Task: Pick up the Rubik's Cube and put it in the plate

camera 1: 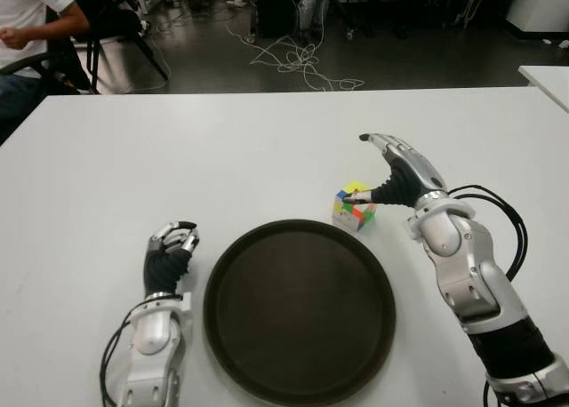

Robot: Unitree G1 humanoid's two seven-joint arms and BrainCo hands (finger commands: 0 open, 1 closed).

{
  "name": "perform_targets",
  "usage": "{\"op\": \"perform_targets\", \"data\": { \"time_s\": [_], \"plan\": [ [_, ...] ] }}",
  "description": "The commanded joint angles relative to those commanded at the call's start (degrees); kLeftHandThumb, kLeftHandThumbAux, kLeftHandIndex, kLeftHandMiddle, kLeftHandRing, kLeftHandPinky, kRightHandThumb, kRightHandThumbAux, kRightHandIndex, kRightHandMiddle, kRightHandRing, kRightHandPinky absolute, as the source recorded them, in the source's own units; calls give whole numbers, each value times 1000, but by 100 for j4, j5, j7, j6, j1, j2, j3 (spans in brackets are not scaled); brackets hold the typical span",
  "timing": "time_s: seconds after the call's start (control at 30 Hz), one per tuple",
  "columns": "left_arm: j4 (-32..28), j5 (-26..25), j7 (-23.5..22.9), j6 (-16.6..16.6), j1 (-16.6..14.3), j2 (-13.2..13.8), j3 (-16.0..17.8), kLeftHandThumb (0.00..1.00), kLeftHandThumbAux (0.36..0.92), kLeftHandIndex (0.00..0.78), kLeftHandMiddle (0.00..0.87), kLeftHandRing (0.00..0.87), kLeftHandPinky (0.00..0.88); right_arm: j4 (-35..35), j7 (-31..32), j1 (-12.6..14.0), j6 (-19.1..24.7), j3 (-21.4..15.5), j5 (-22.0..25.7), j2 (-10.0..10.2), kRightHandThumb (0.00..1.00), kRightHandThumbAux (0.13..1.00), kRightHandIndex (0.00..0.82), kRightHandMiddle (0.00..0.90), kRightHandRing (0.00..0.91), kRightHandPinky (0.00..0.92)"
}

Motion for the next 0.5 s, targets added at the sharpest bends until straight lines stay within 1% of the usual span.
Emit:
{"op": "perform_targets", "data": {
  "time_s": [0.07,0.27,0.4,0.5],
  "plan": [
    [-17,-3,5,16,-1,-9,1,714,704,444,811,833,834,-7,211,-46,51,90,-87,-111,0,716,19,22,21,47],
    [-20,10,-19,29,-4,2,-17,714,704,444,805,827,828,-17,684,-164,172,263,-301,-329,0,751,5,6,8,38],
    [-23,20,-3,37,-2,-4,-19,714,704,444,802,825,826,-35,931,-235,264,337,-409,-395,0,766,3,10,14,38],
    [-18,23,-8,-13,2,-3,-21,713,704,444,797,821,823,-57,1262,-339,420,412,-464,-451,0,766,9,23,31,55]
  ]
}}
